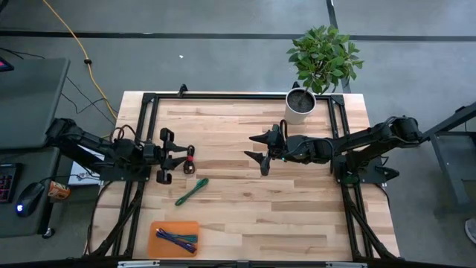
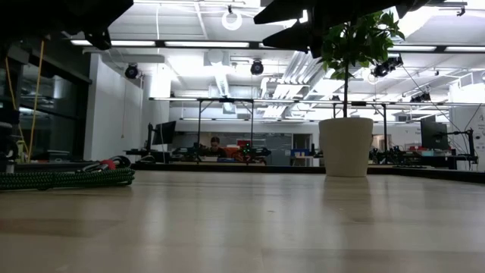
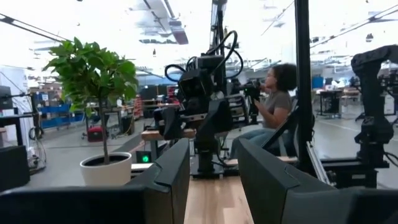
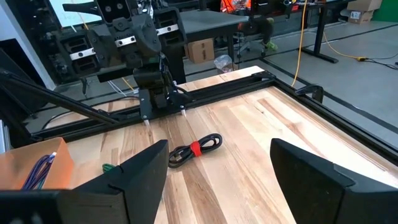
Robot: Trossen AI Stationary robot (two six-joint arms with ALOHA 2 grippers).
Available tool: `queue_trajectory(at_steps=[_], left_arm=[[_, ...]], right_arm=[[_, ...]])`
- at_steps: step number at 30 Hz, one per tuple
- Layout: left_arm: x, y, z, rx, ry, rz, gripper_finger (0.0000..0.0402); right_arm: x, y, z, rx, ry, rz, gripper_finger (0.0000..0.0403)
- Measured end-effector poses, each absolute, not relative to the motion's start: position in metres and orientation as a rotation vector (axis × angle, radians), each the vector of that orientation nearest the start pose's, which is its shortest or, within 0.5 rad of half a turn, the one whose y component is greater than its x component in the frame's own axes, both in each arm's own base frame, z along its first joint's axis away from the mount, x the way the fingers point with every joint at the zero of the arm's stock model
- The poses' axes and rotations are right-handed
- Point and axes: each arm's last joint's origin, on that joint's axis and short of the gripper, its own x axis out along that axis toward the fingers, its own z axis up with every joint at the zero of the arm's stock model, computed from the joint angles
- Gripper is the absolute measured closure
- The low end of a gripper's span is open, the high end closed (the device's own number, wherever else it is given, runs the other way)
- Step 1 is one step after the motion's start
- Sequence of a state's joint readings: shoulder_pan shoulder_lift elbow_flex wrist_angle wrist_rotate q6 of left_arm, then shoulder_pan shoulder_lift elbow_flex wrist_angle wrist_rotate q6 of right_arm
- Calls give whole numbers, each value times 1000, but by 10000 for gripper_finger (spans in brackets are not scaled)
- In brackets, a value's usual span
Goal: Pick and place USB-C Cables
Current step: Put the black charger cable into the orange bin
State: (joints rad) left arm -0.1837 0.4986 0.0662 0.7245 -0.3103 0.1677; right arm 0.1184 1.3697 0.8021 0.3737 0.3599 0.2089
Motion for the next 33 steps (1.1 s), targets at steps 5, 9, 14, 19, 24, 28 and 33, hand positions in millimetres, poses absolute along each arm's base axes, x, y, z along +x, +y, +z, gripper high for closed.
queue_trajectory(at_steps=[5, 9, 14, 19, 24, 28, 33], left_arm=[[128, -13, 205, 99, -222, 202, 289], [131, -12, 199, 89, -138, 278, 278], [142, -11, 207, 33, 69, 367, 228], [155, -12, 208, -56, 220, 442, 175], [165, -18, 203, -160, 248, 313, 159], [169, -21, 199, -152, 287, 229, 161], [172, -20, 196, -167, 284, 267, 162]], right_arm=[[298, 25, 263, 161, 163, -260, 130], [298, 25, 263, 161, 163, -260, 130], [298, 25, 263, 161, 163, -260, 130], [298, 25, 263, 161, 163, -260, 130], [298, 25, 263, 161, 163, -260, 130], [298, 25, 262, 160, 168, -261, 130], [298, 25, 262, 160, 168, -261, 130]])
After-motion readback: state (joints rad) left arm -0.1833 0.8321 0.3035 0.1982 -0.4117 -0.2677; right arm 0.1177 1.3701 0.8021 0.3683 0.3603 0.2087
